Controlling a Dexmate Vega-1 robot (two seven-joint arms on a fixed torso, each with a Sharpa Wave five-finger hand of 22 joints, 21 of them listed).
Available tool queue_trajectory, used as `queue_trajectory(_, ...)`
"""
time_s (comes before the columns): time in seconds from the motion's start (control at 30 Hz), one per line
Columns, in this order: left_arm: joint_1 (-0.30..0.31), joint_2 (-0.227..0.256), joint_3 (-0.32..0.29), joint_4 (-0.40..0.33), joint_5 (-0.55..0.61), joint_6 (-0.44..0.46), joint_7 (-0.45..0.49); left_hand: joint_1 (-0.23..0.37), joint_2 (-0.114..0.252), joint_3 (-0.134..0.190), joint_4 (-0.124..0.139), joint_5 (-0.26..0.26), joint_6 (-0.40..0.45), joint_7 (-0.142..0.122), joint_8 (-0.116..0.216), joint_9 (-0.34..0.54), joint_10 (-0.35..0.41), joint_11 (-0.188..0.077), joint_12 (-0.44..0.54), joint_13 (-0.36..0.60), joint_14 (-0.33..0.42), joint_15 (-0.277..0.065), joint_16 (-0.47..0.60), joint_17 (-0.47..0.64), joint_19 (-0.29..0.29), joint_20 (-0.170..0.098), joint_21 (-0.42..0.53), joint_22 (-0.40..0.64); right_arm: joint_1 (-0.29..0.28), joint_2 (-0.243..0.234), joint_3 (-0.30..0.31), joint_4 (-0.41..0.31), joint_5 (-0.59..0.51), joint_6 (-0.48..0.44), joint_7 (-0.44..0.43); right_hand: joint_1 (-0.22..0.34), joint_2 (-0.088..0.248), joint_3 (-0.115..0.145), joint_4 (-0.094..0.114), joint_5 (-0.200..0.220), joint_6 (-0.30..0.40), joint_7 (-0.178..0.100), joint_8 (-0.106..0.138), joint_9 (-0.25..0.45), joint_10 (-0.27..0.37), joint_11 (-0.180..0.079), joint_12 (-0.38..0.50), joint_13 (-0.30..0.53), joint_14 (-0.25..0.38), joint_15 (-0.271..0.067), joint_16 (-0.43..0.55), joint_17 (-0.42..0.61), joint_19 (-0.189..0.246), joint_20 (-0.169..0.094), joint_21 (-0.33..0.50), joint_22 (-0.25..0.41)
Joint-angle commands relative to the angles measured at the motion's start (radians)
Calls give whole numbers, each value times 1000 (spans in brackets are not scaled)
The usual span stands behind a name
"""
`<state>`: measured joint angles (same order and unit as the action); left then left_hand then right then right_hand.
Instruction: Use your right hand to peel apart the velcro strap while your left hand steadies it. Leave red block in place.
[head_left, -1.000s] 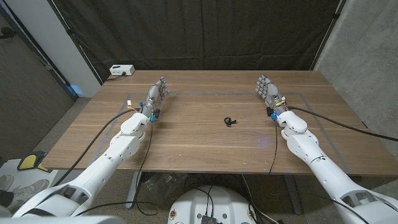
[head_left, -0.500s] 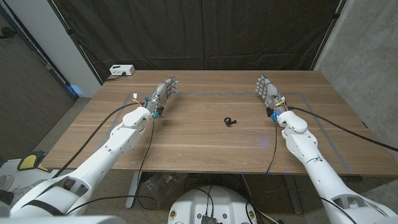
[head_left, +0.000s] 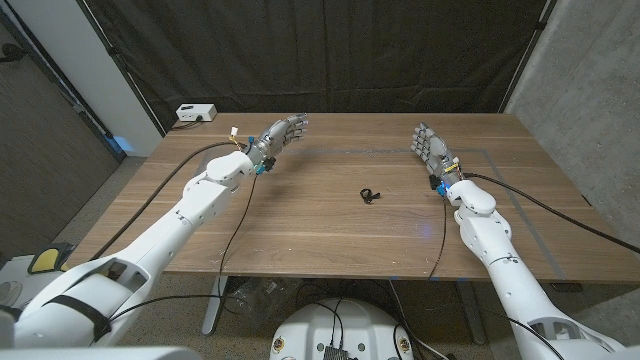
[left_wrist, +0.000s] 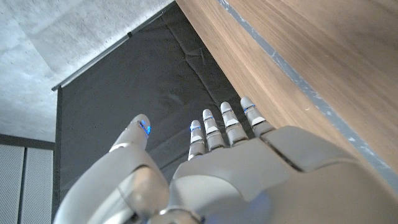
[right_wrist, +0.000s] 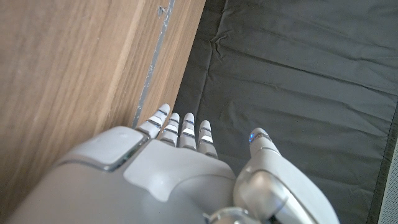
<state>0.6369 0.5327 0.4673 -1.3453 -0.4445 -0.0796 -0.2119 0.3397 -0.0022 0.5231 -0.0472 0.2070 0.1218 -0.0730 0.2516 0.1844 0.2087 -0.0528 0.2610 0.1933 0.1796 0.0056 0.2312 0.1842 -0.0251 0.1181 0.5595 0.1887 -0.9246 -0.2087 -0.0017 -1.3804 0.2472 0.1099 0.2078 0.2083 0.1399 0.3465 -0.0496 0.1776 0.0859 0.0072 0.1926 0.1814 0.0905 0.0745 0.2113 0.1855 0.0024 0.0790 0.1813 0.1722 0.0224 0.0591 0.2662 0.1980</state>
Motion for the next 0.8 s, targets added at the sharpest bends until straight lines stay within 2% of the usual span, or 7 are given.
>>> queue_trajectory(0.03, -78, 43, 64, -91, 104, 76, -67, 17, -7, 1, -11, -4, 0, -1, -5, 4, -29, -6, -15, 5, -19, 0, -11, 4, -18, 7, -6, 5, -5, 15, 9, -12, -52, -6, 7, 12, 2, 0, -5, 0, 9, 0, 5, 3, 6, 2, 2, 0, -5, 10, 2, 3, -2, 6, -3, 3)
queue_trajectory(0.33, -99, 88, 93, -187, 167, 131, -94, 48, -27, -1, -38, -4, 9, 8, -7, 5, -40, -6, -25, 6, -34, -6, -21, 4, -32, 10, -16, 5, -7, 24, 0, -9, -65, 12, 7, 13, 3, 1, -6, 0, 10, -1, 4, 3, 6, 2, 2, 0, -5, 13, 2, 3, -4, 6, -4, 3)
queue_trajectory(0.53, -113, 119, 116, -262, 239, 176, -86, 88, -39, 3, -65, -1, 6, 18, -12, 6, -44, 0, -30, 7, -34, -13, -23, 4, -24, 16, -17, 5, -13, 30, -3, -13, -69, 26, -1, 13, 3, 1, -6, 0, 10, -1, 4, 4, 4, 1, 1, 0, -6, 10, 2, 3, -5, 7, -5, 3)
queue_trajectory(0.8, -128, 146, 143, -340, 322, 214, -93, 156, -51, 12, -104, 7, 7, 23, -16, 8, -47, -5, -34, 10, -33, -21, -23, 5, -7, 11, -15, 5, -28, 32, -8, -33, -71, 24, -12, 13, 4, 1, -6, 0, 10, -1, 3, 4, 4, 0, 1, 0, -6, 9, 2, 3, -5, 7, -6, 4)
